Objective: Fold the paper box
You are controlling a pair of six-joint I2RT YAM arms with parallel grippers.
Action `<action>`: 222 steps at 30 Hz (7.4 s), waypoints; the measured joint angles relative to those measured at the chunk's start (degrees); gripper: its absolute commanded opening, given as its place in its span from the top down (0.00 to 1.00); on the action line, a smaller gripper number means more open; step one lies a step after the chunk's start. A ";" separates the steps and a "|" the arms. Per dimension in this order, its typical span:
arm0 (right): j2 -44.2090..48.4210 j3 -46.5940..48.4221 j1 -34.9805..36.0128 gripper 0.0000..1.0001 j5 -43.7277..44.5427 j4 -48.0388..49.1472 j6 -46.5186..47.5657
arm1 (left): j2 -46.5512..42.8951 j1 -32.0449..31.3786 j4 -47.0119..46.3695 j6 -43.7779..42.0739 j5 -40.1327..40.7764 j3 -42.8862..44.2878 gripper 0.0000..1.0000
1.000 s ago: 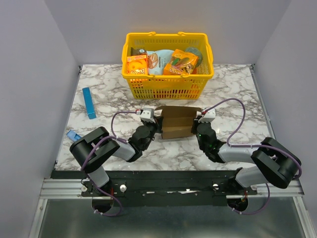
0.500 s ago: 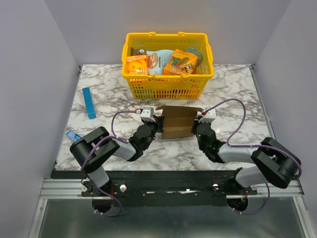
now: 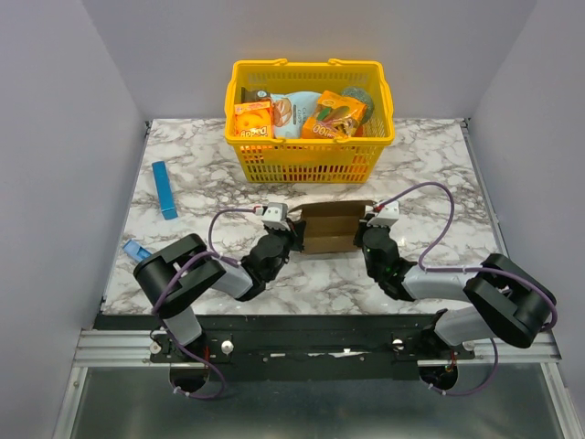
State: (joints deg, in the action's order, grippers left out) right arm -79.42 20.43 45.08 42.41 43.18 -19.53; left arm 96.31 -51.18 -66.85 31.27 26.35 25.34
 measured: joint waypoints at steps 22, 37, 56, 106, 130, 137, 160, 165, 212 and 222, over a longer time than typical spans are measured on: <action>15.34 -1.75 1.60 0.23 -8.24 -15.69 -1.88 | -0.17 -5.22 6.75 -6.29 4.04 -1.60 1.00; 45.55 -4.92 1.75 0.24 -30.14 -32.81 0.20 | 1.01 -5.57 12.11 -10.43 9.68 2.43 1.00; 28.26 23.74 1.75 0.30 -25.38 -50.31 -4.22 | 1.75 -6.60 13.33 -13.42 10.10 4.09 1.00; 2.38 11.41 1.57 0.30 -18.58 -25.81 -9.03 | -49.77 1.97 48.43 -4.20 -29.59 -1.95 0.03; 1.57 9.92 1.29 0.29 -16.55 -24.06 -8.52 | -19.34 12.55 39.43 16.76 -47.01 4.11 0.30; 1.53 9.92 1.29 0.29 -16.28 -24.35 -8.48 | -18.12 12.55 39.10 17.38 -47.36 4.11 0.27; 1.81 8.68 1.31 0.26 -16.11 -23.56 -8.50 | -11.93 12.48 40.63 11.17 -38.14 3.85 0.68; 3.48 8.07 1.31 0.14 -17.16 -24.52 -6.75 | -9.75 12.48 36.83 10.84 -38.53 3.85 0.70; -3.58 23.10 5.95 0.06 -30.73 -50.34 38.29 | -20.02 21.92 42.03 -5.84 -47.87 2.29 0.15; -6.78 24.44 6.29 0.18 -27.61 -49.62 40.06 | -13.38 21.92 35.91 -10.58 -53.42 2.25 0.15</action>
State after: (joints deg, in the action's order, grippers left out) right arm -86.19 44.86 51.37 14.81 -6.44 20.53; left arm 82.94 -29.26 -30.94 20.69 -27.07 27.59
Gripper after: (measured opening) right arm 0.848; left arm 0.849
